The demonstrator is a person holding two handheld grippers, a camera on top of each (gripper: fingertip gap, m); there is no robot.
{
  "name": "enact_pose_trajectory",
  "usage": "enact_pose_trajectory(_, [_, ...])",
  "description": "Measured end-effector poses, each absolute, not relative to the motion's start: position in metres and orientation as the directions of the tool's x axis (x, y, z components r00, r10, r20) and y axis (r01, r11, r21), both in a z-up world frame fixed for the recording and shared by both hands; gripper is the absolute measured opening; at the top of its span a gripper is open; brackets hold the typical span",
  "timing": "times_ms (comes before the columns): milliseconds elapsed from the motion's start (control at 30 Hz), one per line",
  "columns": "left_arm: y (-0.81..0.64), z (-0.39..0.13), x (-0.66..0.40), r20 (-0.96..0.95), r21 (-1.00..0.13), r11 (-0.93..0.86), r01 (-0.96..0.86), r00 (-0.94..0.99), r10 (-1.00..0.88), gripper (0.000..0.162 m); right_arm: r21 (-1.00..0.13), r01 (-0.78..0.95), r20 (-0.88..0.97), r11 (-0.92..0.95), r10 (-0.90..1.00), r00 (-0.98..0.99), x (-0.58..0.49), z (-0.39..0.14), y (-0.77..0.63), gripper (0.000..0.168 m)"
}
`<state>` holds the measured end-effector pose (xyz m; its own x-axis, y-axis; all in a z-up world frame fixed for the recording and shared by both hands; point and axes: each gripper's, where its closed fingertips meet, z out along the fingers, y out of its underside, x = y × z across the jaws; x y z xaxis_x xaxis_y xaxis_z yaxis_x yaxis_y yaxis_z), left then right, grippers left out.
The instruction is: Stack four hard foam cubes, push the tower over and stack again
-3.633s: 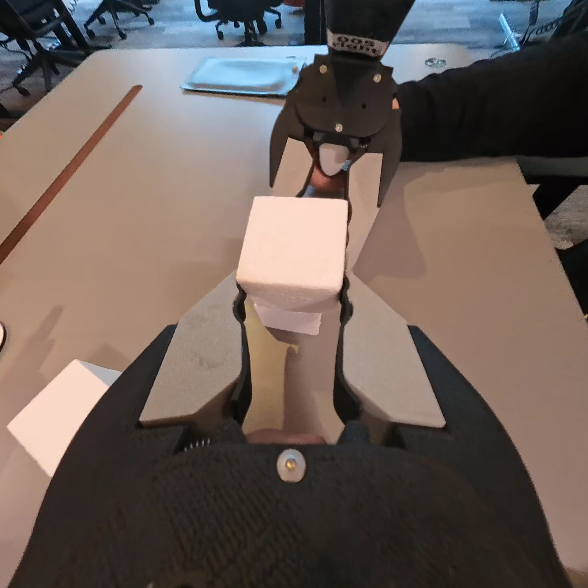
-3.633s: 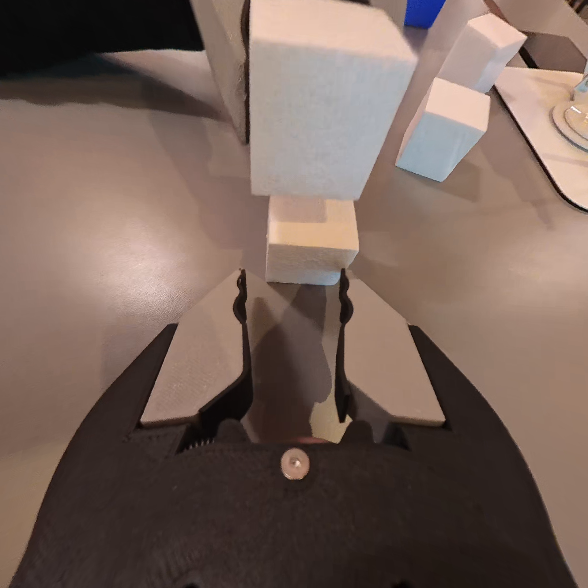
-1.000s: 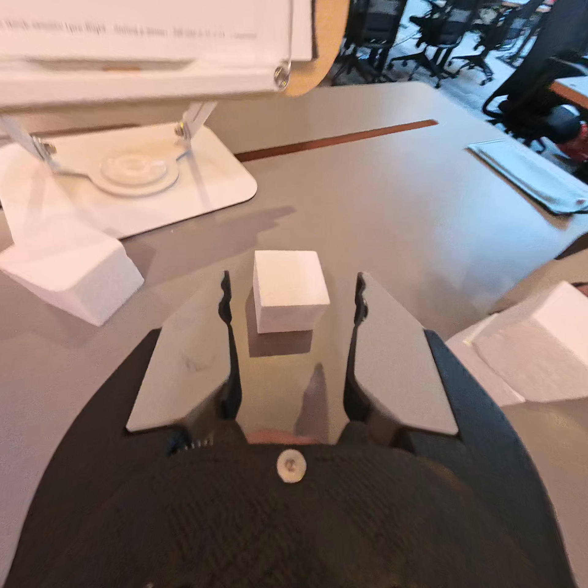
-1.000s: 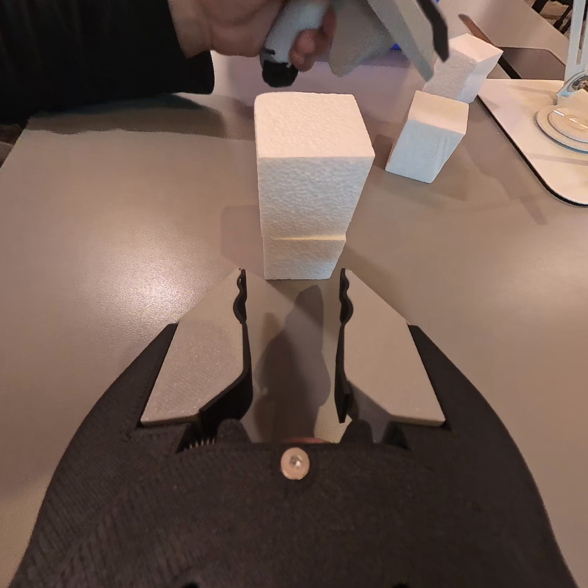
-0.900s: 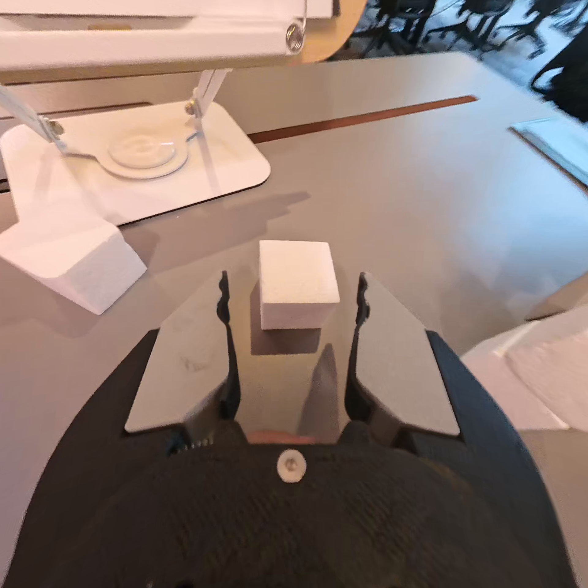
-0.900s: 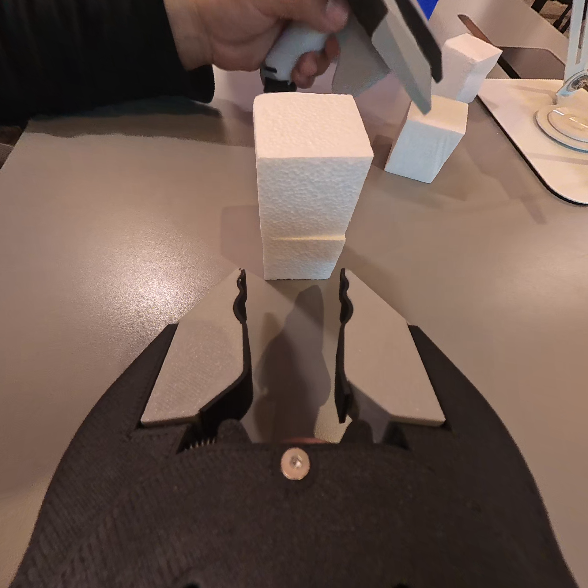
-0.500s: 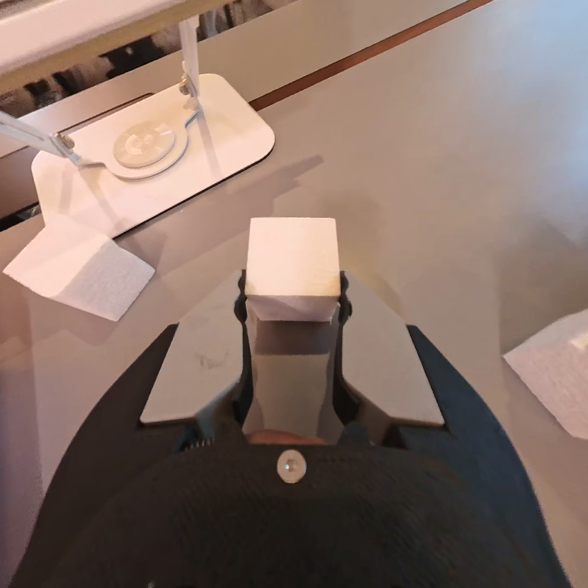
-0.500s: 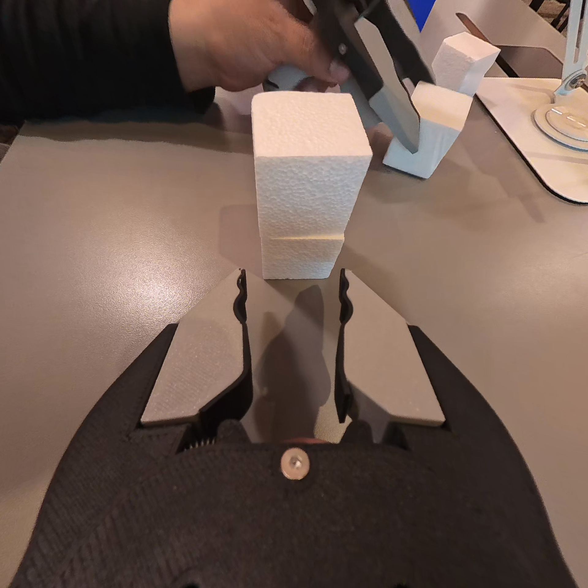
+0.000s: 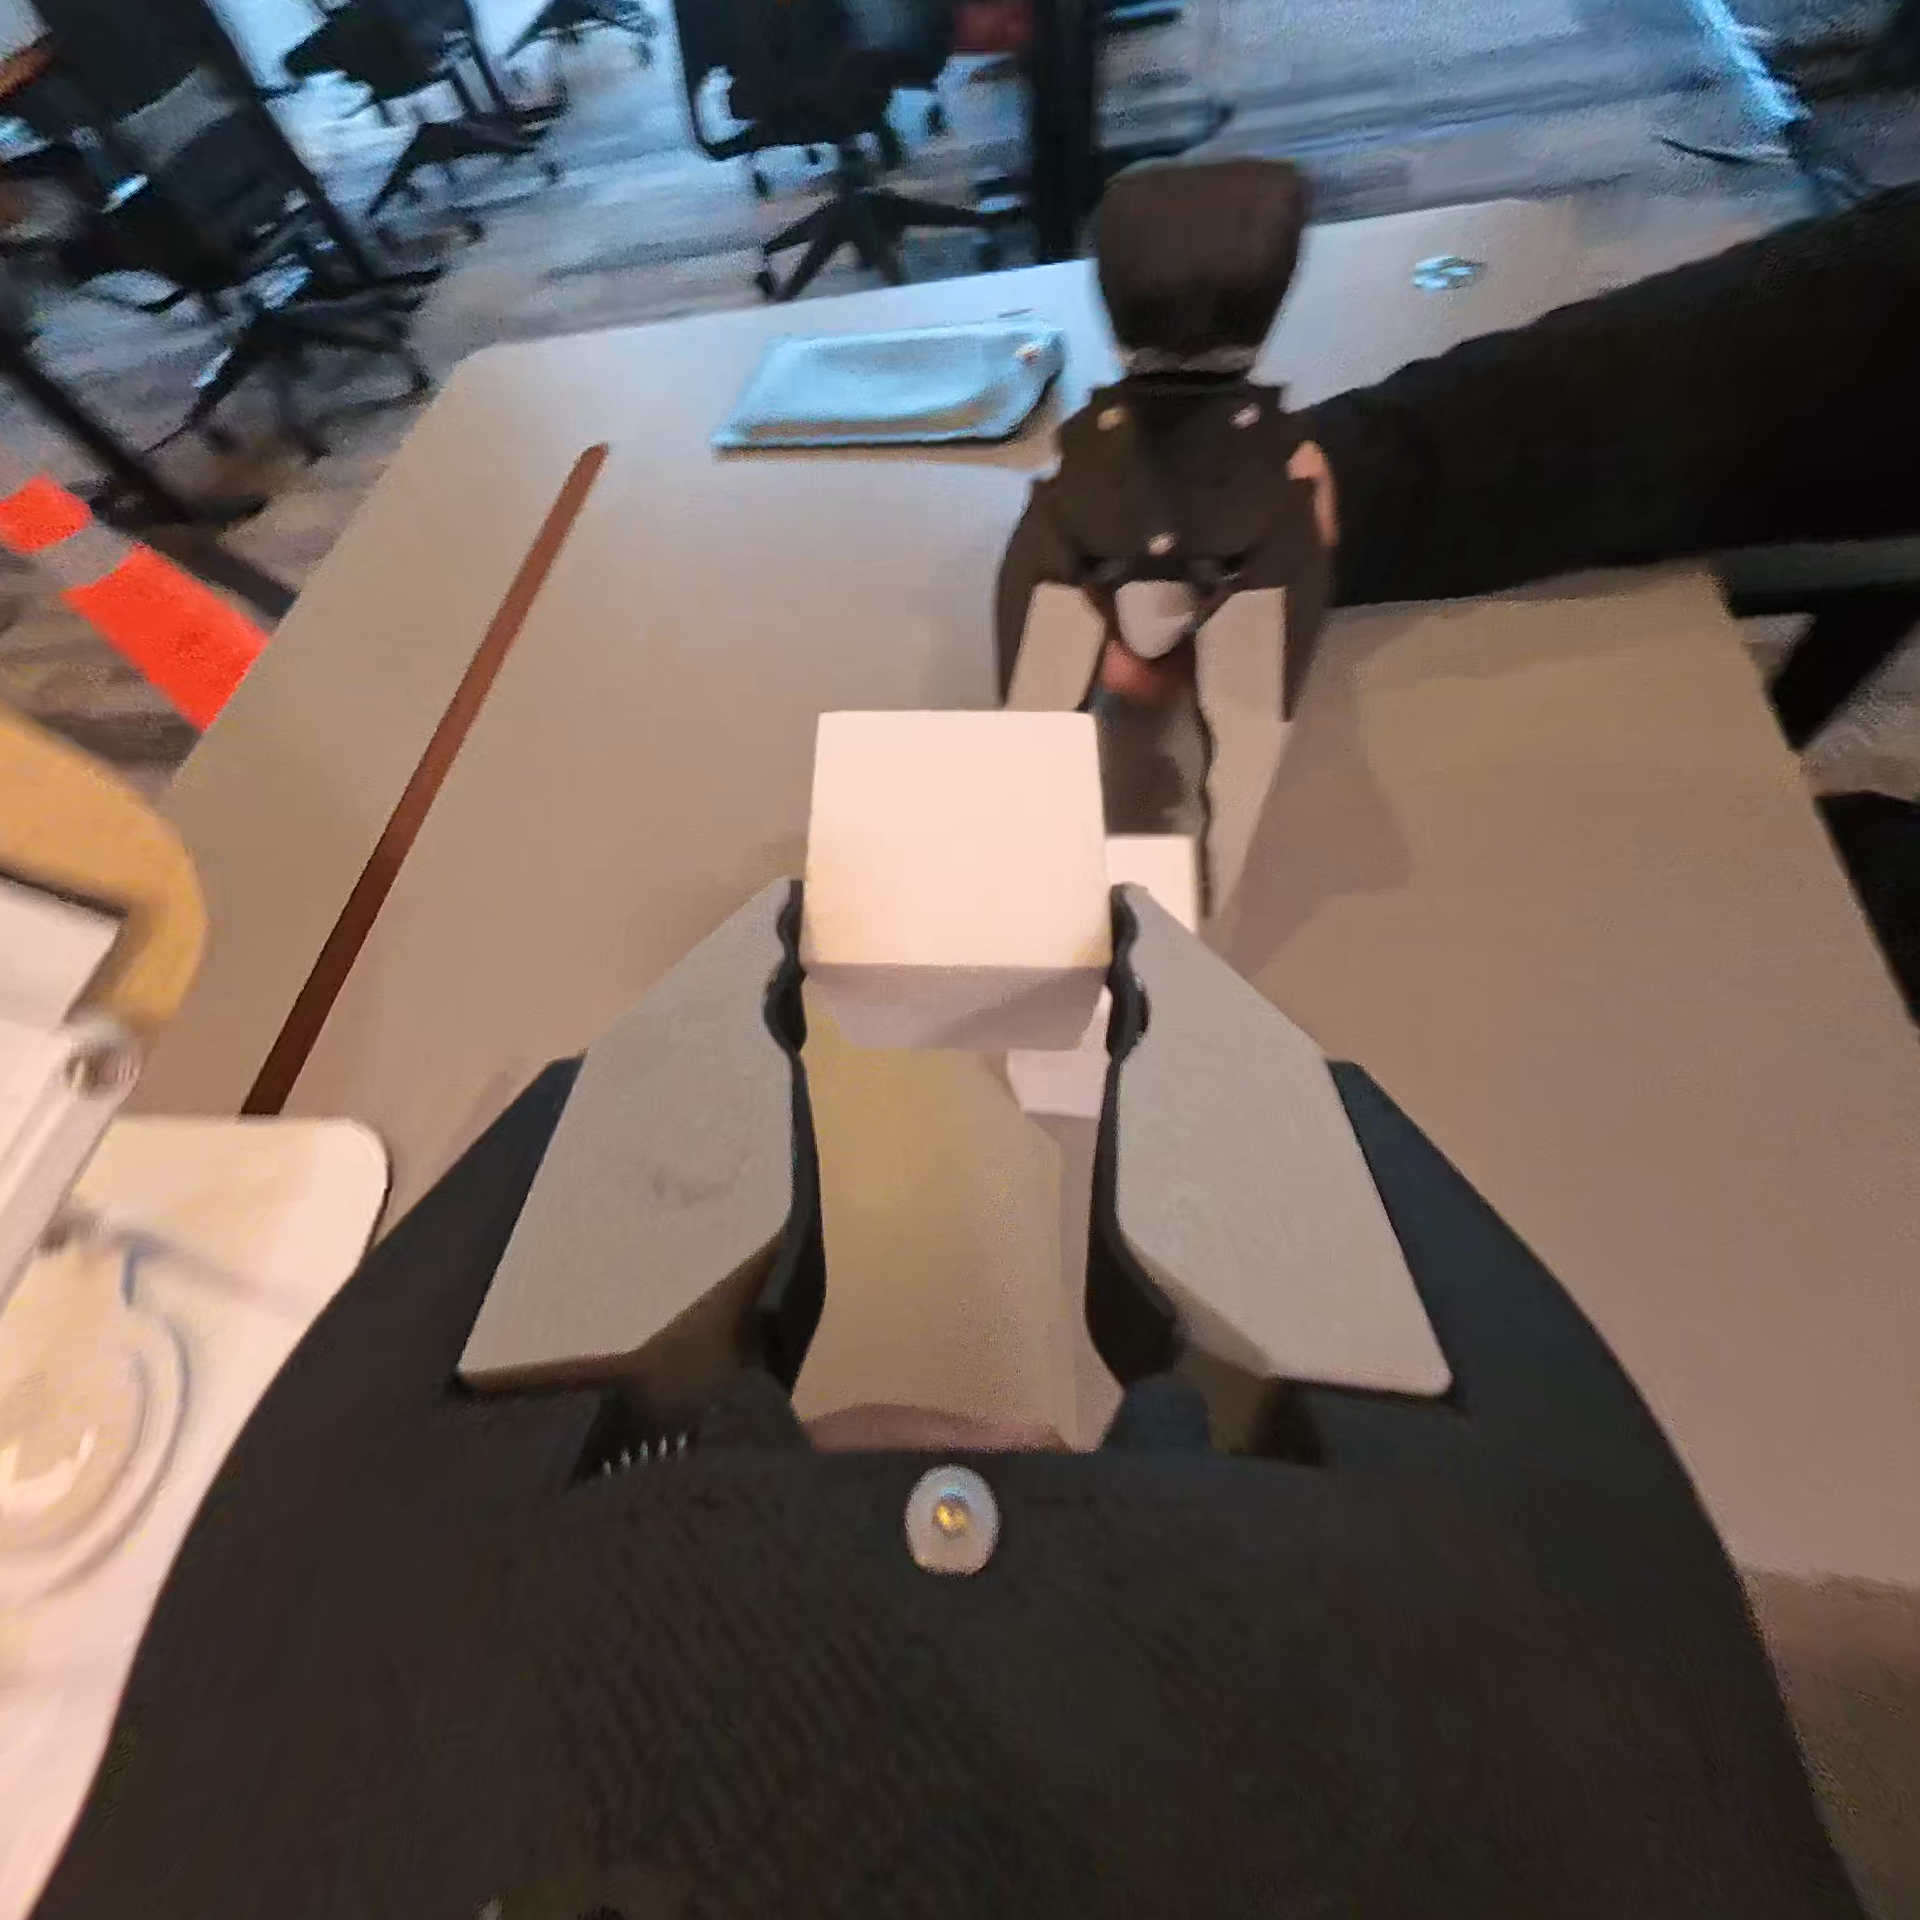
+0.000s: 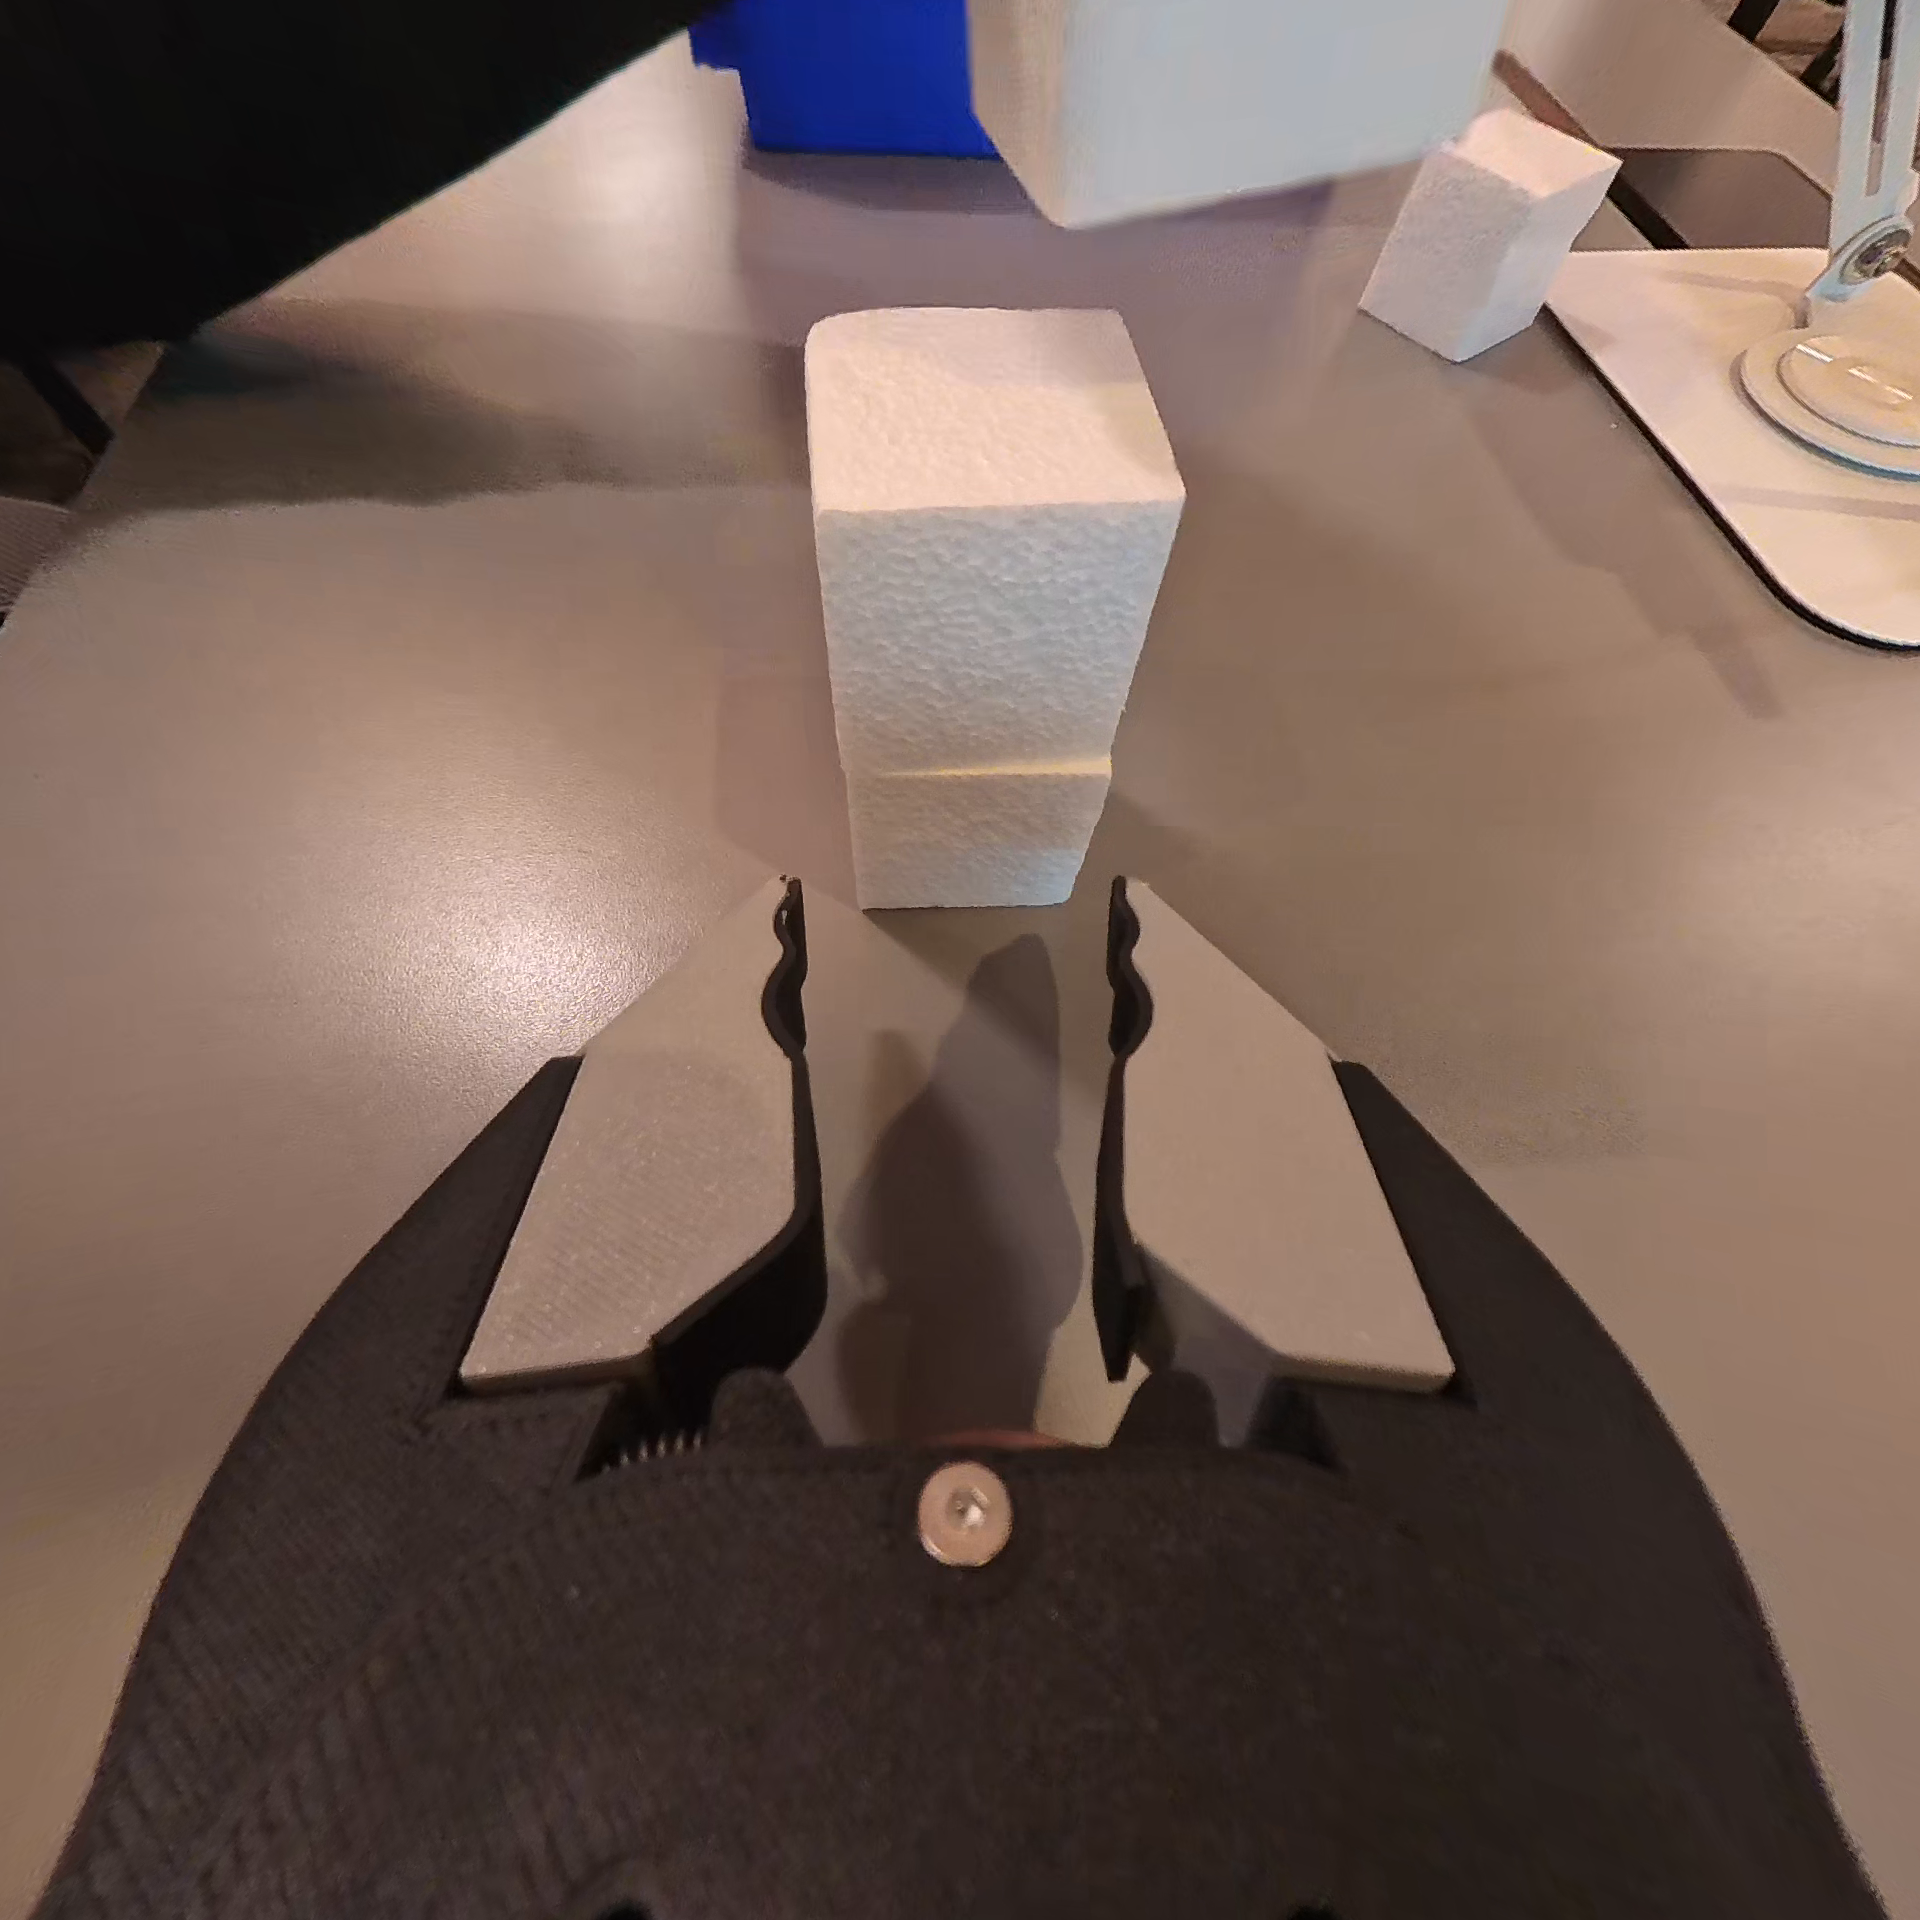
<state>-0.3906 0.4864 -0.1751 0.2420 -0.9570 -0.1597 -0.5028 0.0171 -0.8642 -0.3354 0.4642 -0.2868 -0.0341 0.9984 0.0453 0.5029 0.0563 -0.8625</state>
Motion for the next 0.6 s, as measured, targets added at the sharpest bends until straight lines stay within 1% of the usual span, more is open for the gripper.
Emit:
enact_pose_trajectory(67, [0.478, -0.165, -0.377, -0.18, -0.854, 0.072, -0.515, 0.163, -0.97, 0.056, -0.864, 0.5, 0.042, 0.052, 0.999, -0.031, -0.335, -0.286, 0.465, 0.056])
enact_pose_trajectory(167, [0.474, -0.156, -0.362, -0.212, -0.859, 0.132, -0.495, 0.11, -0.971, 0.056, -0.868, 0.495, 0.037, 0.046, 0.999, -0.028, -0.333, -0.286, 0.466, 0.056])
enact_pose_trajectory(300, [0.47, -0.158, -0.353, -0.167, -0.859, 0.115, -0.499, 0.059, -0.984, 0.056, -0.867, 0.496, 0.022, 0.037, 0.999, -0.035, -0.333, -0.286, 0.465, 0.056])
enact_pose_trajectory(400, [0.472, -0.17, -0.358, -0.178, -0.826, 0.116, -0.551, 0.06, -0.982, 0.056, -0.862, 0.505, 0.022, 0.039, 0.999, -0.041, -0.333, -0.287, 0.464, 0.056])
enact_pose_trajectory(600, [0.476, -0.17, -0.36, -0.136, -0.832, 0.052, -0.552, 0.113, -0.984, 0.056, -0.861, 0.507, 0.027, 0.042, 0.999, -0.038, -0.334, -0.288, 0.465, 0.056])
